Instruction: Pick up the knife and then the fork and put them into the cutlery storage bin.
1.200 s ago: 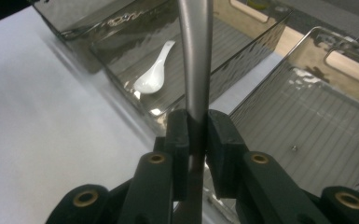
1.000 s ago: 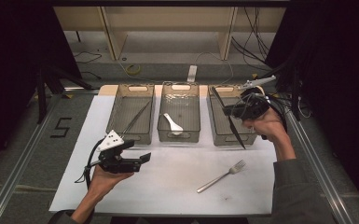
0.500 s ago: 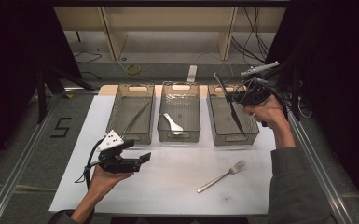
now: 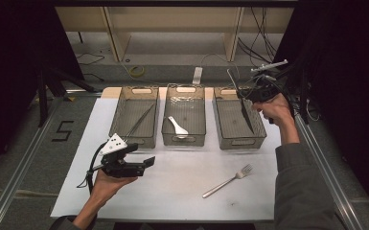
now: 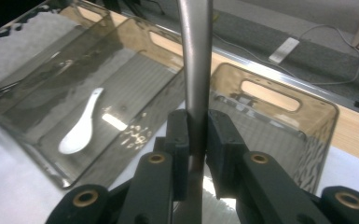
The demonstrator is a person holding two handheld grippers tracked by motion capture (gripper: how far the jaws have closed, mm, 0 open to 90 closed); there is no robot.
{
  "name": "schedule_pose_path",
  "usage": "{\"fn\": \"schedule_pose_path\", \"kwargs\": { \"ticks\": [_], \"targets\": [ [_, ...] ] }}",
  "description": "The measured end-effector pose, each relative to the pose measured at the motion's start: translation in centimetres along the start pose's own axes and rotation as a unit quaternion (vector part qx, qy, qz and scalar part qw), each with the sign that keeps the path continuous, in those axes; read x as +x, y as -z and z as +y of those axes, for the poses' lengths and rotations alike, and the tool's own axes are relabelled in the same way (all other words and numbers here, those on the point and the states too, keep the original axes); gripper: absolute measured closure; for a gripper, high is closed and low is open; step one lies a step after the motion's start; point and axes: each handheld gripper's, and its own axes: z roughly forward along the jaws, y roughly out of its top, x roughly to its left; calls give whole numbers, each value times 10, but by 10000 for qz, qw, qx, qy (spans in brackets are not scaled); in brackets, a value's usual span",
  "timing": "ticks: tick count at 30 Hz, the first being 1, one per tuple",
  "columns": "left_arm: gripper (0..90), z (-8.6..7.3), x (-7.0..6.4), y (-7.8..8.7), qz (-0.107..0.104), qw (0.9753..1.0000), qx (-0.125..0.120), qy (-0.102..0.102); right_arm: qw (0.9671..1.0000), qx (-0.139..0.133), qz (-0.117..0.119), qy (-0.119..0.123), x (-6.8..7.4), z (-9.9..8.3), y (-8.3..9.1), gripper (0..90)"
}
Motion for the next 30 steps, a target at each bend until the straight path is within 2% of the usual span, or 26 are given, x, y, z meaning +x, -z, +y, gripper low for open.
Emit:
{"fn": "schedule_pose_path", "kwargs": {
  "ticks": [6,30],
  "targets": [
    [156,0,0,1,4,10000,-21,-11,9997,70,-225,-84,-9,-4,-9,803],
    [155,0,-1,0,-7,10000,6,-28,9979,426,-408,-281,-26,-32,-30,803]
  ]
}}
